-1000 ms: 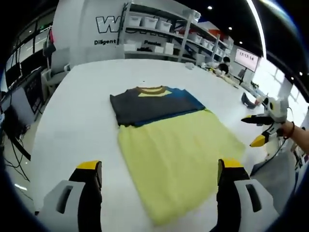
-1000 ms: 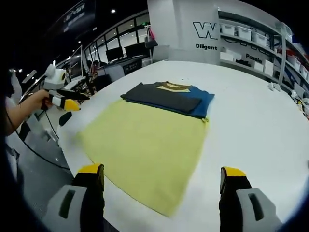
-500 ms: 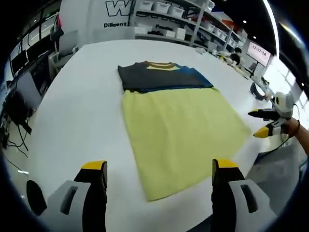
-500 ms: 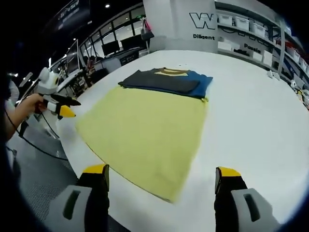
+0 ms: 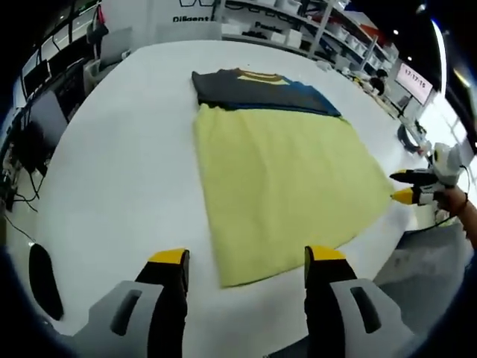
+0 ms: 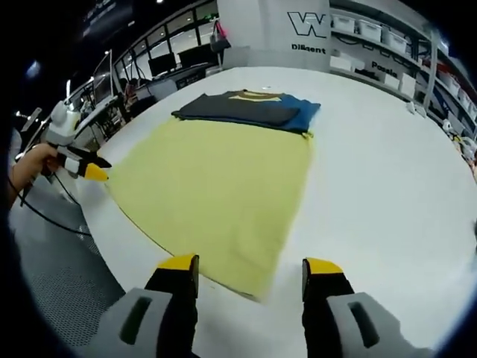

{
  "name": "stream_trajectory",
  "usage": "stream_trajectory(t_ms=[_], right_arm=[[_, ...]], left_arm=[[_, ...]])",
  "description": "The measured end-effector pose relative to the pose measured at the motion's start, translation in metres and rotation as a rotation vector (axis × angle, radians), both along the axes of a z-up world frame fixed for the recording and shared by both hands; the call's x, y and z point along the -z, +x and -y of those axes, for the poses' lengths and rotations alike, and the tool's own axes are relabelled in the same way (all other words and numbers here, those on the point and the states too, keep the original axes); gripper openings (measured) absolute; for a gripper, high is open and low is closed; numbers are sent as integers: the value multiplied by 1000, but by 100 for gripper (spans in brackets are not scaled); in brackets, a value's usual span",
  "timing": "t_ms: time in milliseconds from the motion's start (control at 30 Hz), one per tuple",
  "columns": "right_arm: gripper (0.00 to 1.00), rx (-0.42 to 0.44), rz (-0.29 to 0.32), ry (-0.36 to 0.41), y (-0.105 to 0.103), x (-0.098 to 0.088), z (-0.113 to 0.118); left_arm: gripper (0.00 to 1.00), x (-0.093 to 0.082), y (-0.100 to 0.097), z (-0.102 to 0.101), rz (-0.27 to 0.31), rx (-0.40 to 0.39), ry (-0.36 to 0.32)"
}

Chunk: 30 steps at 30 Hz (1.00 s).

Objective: Fold the garment on the visible template until the final outline fits inside the template.

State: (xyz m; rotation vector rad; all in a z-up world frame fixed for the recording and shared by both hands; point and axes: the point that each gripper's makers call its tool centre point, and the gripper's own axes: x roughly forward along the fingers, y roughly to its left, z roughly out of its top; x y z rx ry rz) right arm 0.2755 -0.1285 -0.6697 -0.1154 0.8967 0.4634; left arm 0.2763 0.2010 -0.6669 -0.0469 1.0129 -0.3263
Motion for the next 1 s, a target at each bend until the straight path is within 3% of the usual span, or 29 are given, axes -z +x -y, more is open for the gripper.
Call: stream_trajectory(t_ms=[167,300,333,467,600,667,867,1000], right_arm=[[40,-3,-29,-11,-4,8,-2],[35,-11,-15,-41,-3,8,0],[33,-9,-13,-46,-3,8,-1],[21,-5,-17,-71,-5,8,0],[9,15,-11,-82,-2,9,3],[0,3,-18,-81,-4,9,2],[0,2,-20,-86,-4,8,3],[0,-28,-25,-113,-7,4,4]], left_arm=[[47,1,0,-6,-16,-33,19],[32,2,-6,-5,-39,-37,15],[33,5,-9,-5,-50,-47,18],[26,5,-8,-9,-42,-49,53],[9,10,-9,-13,-43,-44,75],[9,9,-8,-11,-25,-29,67],[8,8,-10,-11,-5,-14,83],[7,6,-14,-11,-29,4,99]])
